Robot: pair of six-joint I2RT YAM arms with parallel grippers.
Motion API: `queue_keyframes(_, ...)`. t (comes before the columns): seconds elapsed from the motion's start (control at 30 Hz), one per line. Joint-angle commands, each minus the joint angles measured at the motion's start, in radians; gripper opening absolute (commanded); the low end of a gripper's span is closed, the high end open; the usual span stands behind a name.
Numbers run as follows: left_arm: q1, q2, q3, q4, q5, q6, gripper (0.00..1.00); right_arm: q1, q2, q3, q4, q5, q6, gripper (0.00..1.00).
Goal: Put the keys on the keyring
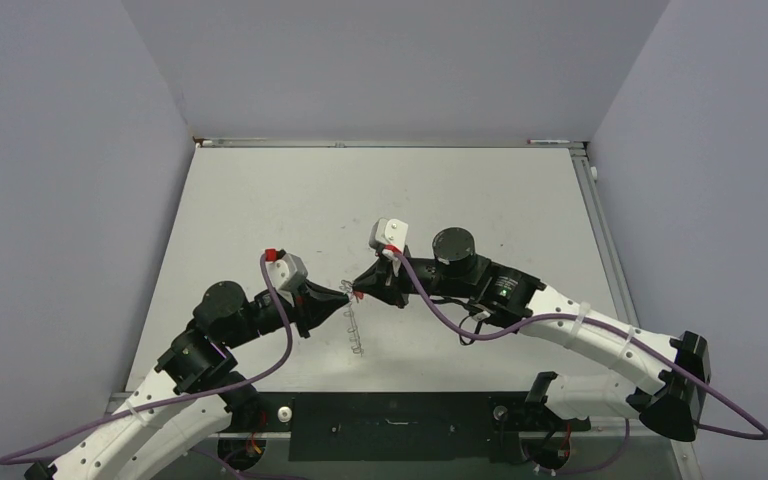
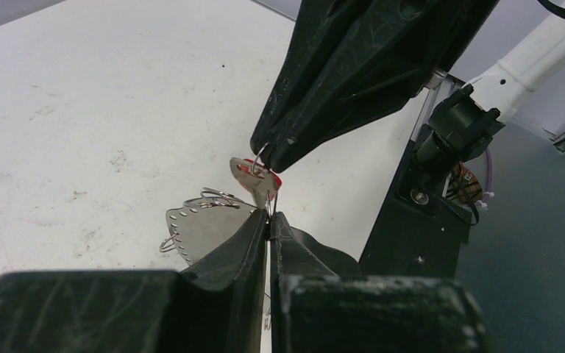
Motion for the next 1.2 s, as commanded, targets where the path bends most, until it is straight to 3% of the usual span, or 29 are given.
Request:
queue_keyframes(0.0,0.007,0.003,0.016,0.079,0.027,-0.012,0.00,-0.017,0.007,0.016,0.081,-0.061,0.016,0.05)
queue_keyframes(0.37,0.014,0.003,0.017,0.074,0.020,-0.008,0.00,-0.032,-0.029,-0.007,0.065,-0.169,0.007,0.05)
queue_keyframes(1.17,0.029,0.007,0.014,0.089,0.048,-0.023,0.00,-0.064,0.012,-0.026,0.104,-0.187,0.092,0.05)
